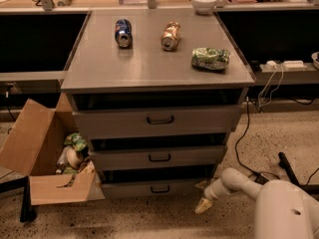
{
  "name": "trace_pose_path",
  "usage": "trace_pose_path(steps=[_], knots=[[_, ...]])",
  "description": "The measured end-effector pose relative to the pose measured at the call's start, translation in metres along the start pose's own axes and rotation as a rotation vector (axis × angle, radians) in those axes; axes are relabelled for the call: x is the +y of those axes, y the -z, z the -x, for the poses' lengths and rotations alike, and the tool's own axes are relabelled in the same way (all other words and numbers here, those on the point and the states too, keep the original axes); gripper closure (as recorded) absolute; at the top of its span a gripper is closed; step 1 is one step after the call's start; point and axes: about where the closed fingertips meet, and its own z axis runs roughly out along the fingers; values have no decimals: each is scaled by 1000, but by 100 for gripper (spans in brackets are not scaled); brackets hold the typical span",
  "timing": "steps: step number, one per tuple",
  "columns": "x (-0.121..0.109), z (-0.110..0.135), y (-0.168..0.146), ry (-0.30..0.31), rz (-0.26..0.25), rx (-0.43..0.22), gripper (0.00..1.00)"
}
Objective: Close bottom drawer
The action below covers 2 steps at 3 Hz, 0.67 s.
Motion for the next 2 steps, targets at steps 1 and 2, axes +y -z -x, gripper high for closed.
trace_pose_path(steps=[1,2], knots=[[-18,2,0,1,3,3,41],[-46,6,0,7,7,7,65]])
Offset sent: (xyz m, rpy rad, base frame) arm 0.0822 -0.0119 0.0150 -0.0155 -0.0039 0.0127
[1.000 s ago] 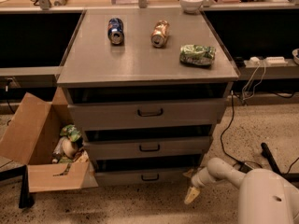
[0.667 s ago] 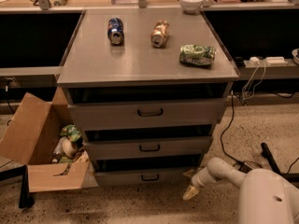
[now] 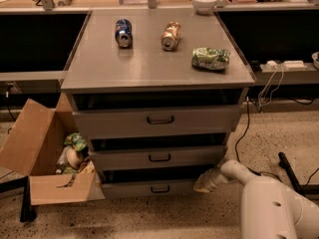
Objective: Close bottom drawer
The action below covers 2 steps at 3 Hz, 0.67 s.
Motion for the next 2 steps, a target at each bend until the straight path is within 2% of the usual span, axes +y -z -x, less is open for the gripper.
trace_pose_path(steps=[1,2], knots=[[-11,4,1,8,-2,-1,88],[-9,4,3,10,-3,-2,100]])
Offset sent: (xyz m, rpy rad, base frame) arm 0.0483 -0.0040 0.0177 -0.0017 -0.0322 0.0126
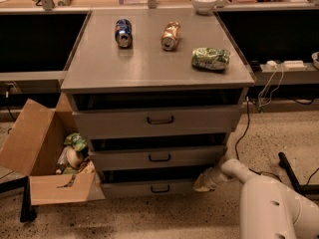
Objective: Close bottom drawer
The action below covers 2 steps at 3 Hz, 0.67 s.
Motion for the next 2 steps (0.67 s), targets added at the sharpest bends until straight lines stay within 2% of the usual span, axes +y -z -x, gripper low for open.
trace_pose_path(steps=[1,2], knots=[[-2,0,0,2,-2,-5,100],[-2,0,0,3,0,-9,85]])
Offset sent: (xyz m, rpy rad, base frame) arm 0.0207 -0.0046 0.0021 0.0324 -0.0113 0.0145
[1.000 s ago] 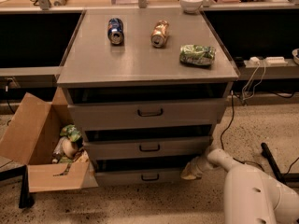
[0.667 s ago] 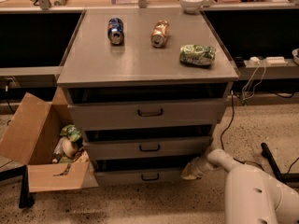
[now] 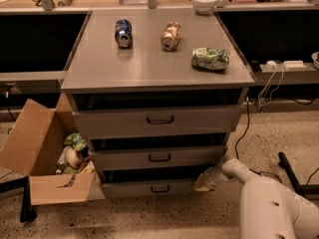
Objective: Close bottom drawer
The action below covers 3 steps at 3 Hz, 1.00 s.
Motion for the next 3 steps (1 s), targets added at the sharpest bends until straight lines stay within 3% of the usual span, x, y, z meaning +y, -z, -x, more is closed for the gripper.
trace_pose_path(steps=[1,2,3], knots=[[3,0,-3,4,11,-10,62],[2,-1,-5,11,24,-19,31],[5,-2,-5,13,28,-22,6]])
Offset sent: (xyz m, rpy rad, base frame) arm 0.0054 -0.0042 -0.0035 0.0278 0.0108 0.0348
